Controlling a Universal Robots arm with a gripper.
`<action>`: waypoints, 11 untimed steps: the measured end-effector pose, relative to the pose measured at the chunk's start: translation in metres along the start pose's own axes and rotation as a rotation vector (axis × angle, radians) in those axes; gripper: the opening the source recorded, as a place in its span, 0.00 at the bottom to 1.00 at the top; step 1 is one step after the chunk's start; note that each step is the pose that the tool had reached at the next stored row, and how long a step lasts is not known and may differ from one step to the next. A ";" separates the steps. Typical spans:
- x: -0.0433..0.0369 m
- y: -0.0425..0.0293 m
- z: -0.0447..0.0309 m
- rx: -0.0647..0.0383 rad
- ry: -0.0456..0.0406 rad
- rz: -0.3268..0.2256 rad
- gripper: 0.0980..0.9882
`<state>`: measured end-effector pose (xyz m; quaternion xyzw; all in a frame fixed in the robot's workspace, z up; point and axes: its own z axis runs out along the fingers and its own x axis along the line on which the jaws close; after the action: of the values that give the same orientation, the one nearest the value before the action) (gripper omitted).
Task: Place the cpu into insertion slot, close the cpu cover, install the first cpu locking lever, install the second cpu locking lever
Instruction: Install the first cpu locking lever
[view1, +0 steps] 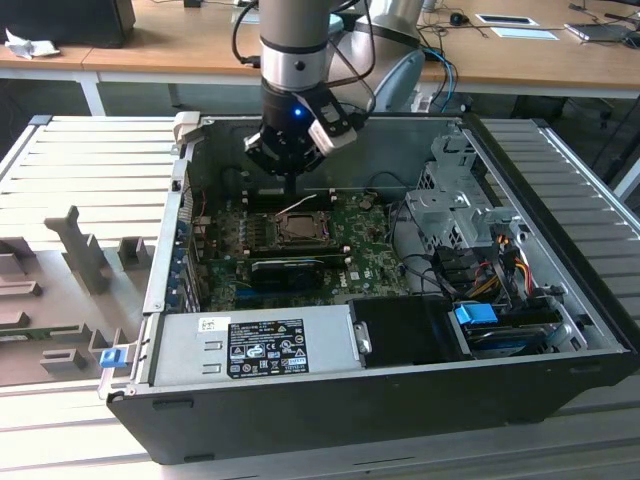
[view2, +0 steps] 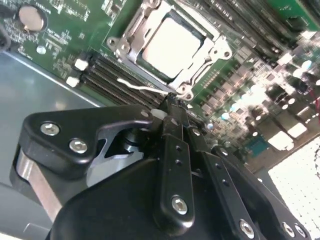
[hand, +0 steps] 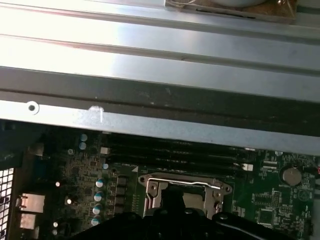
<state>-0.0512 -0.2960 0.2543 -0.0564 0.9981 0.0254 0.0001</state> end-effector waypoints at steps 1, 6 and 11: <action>0.0000 -0.0001 0.0001 -0.020 -0.0024 0.000 0.01; 0.0003 -0.0023 0.0069 -0.059 -0.0068 0.001 0.01; -0.0025 -0.0033 0.0223 -0.061 -0.0071 0.001 0.01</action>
<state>-0.0484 -0.2979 0.2319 -0.0558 0.9969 0.0561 0.0018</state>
